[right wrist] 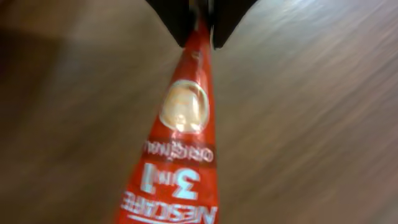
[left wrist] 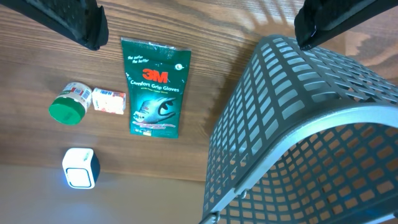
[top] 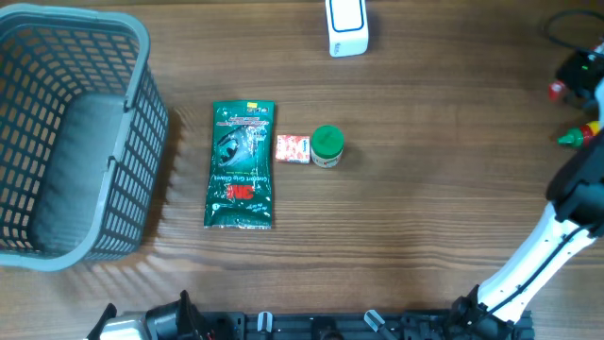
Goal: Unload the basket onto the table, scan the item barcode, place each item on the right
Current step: 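Carry the Nescafe stick to the right edge and release it, then reach the right gripper over to the green-lidded jar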
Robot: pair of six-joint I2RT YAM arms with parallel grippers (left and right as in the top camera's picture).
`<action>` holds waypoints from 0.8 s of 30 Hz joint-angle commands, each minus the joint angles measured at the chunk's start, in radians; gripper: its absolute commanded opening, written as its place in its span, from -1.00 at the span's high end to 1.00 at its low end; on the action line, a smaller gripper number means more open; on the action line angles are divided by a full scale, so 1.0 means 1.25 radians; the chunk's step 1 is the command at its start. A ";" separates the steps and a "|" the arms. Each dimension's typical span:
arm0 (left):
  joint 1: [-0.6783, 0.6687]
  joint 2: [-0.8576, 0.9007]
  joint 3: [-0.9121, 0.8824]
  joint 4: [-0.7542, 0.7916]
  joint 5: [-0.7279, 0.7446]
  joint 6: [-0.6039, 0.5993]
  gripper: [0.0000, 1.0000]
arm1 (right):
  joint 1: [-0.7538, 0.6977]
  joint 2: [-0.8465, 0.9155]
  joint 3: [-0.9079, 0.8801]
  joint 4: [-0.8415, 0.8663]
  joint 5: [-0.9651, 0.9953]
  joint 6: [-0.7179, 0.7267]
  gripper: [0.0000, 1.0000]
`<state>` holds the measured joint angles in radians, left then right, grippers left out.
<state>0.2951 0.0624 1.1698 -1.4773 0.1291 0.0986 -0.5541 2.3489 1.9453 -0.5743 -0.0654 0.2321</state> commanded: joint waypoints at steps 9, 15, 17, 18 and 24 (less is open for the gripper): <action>0.003 -0.005 -0.001 0.002 0.010 -0.002 -1.00 | -0.028 -0.069 0.016 -0.138 -0.064 0.111 -1.00; 0.003 -0.005 -0.001 0.002 0.010 -0.002 -1.00 | 0.023 -0.137 0.015 -0.470 -0.385 0.477 -0.99; 0.003 -0.005 -0.001 0.002 0.010 -0.002 -1.00 | 0.046 -0.136 0.006 -0.584 -0.499 0.506 -0.99; 0.003 -0.005 -0.001 0.002 0.010 -0.002 -1.00 | 0.062 -0.136 0.006 -0.619 -0.523 0.503 -1.00; 0.003 -0.005 -0.001 0.002 0.010 -0.002 -1.00 | 0.211 -0.136 0.006 -0.723 -0.532 0.462 -0.99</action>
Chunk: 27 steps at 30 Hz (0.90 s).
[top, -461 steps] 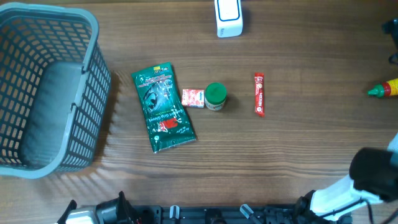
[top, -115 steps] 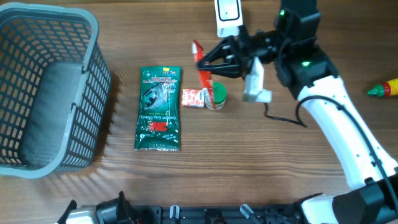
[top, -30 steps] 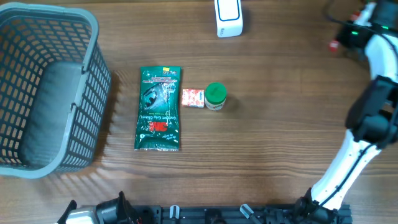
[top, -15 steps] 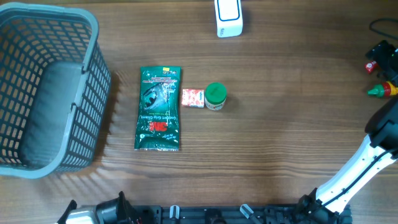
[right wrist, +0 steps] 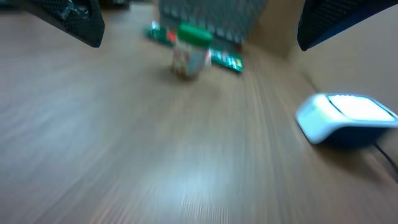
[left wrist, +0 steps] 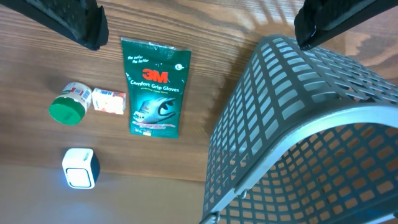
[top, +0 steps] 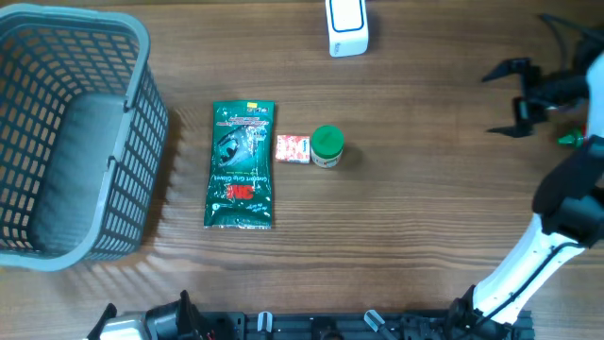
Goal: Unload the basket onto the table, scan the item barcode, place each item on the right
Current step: 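Reach the right gripper over to the green-lidded jar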
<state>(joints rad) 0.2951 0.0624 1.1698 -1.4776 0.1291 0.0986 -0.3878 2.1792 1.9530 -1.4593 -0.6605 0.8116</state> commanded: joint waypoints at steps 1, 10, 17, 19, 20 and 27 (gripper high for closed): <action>0.003 -0.005 -0.001 0.003 0.010 -0.002 -1.00 | 0.109 -0.001 0.000 -0.018 -0.056 -0.025 -1.00; 0.003 -0.005 -0.001 0.003 0.010 -0.002 -1.00 | 0.442 -0.001 0.000 0.063 0.195 -0.075 -1.00; 0.003 -0.005 -0.001 0.003 0.010 -0.002 -1.00 | 0.637 0.004 0.000 0.167 0.425 -0.029 -0.99; 0.003 -0.005 -0.001 0.003 0.010 -0.002 -1.00 | 0.661 0.013 -0.007 0.173 0.467 0.003 -1.00; 0.003 -0.005 -0.001 0.003 0.010 -0.002 -1.00 | 0.671 0.020 -0.016 0.177 0.469 0.002 -0.99; 0.003 -0.005 -0.001 0.003 0.010 -0.002 -0.99 | 0.691 0.063 -0.025 0.183 0.414 0.002 -1.00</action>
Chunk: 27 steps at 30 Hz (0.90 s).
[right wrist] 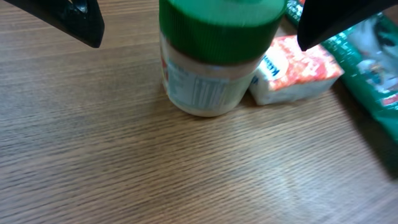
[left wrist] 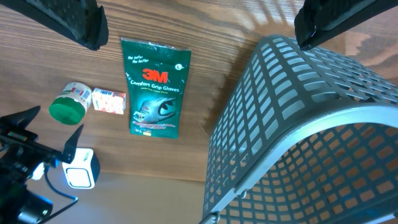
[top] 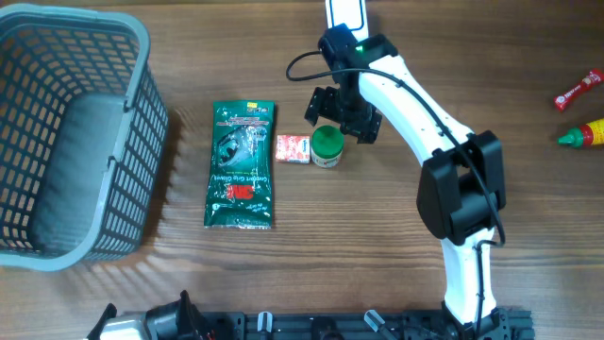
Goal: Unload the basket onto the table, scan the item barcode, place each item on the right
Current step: 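Reach the right gripper over to the green-lidded jar, then grasp the green-lidded jar with the right gripper and lift it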
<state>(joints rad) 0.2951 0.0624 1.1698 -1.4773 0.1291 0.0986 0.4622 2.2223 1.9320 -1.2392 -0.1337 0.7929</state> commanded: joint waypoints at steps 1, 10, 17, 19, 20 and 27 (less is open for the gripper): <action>0.003 -0.005 -0.001 0.002 0.010 -0.002 -1.00 | 0.015 0.034 -0.008 0.008 -0.017 0.017 -0.99; 0.003 -0.005 -0.001 0.002 0.010 -0.002 -1.00 | 0.059 0.085 -0.008 0.016 -0.027 0.106 -1.00; 0.003 -0.005 -0.001 0.002 0.010 -0.002 -1.00 | 0.058 0.124 -0.008 0.017 -0.013 0.213 -0.75; 0.003 -0.005 -0.001 0.002 0.010 -0.002 -1.00 | 0.058 0.125 -0.008 0.018 -0.013 0.227 -0.66; 0.003 -0.005 -0.001 0.002 0.010 -0.002 -1.00 | 0.057 0.125 -0.008 0.018 -0.013 0.226 -0.60; 0.003 -0.005 -0.001 0.002 0.010 -0.002 -1.00 | 0.034 0.119 0.010 -0.004 -0.026 0.175 -0.61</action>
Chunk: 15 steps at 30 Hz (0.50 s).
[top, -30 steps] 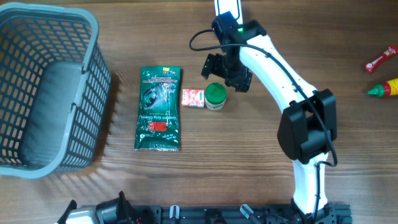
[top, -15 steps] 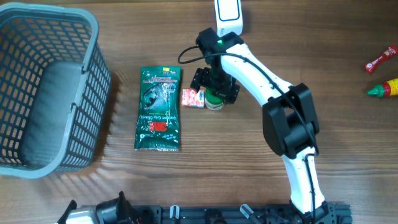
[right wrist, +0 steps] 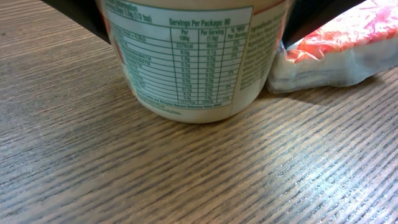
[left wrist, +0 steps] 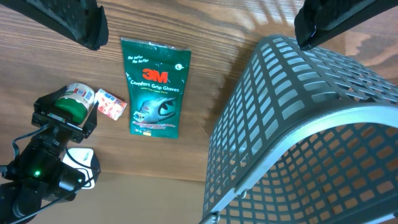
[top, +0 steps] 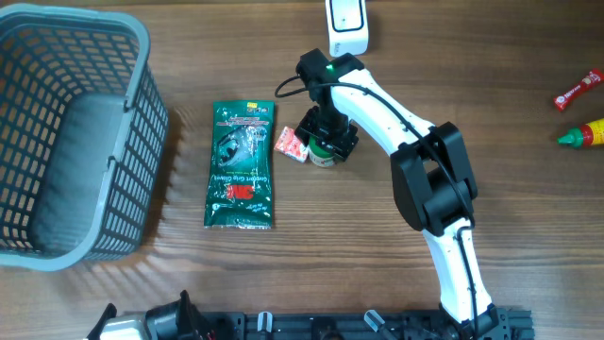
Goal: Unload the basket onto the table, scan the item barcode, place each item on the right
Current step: 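Grasp the green-lidded jar with the right gripper and lift it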
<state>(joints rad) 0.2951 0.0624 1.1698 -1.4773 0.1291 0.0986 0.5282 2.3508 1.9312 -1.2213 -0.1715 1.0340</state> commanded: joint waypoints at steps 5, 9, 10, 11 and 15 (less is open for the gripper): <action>0.003 -0.005 -0.001 0.002 0.010 -0.002 -1.00 | -0.047 -0.024 0.015 -0.052 -0.008 -0.017 -0.61; 0.003 -0.005 -0.001 0.002 0.010 -0.002 -1.00 | -0.048 -0.026 0.015 -0.052 -0.022 -0.009 -0.69; 0.003 -0.005 -0.001 0.002 0.010 -0.002 -1.00 | -0.049 -0.026 0.015 -0.050 -0.039 -0.009 -0.70; 0.003 -0.005 -0.001 0.002 0.010 -0.002 -1.00 | -0.052 -0.026 0.015 -0.050 -0.064 -0.009 -0.71; 0.003 -0.005 -0.001 0.002 0.010 -0.002 -1.00 | -0.060 -0.037 0.018 -0.034 -0.114 -0.061 -0.79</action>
<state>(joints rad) 0.2951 0.0624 1.1698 -1.4773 0.1291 0.0986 0.4625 2.3505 1.9339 -1.2816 -0.2485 1.0161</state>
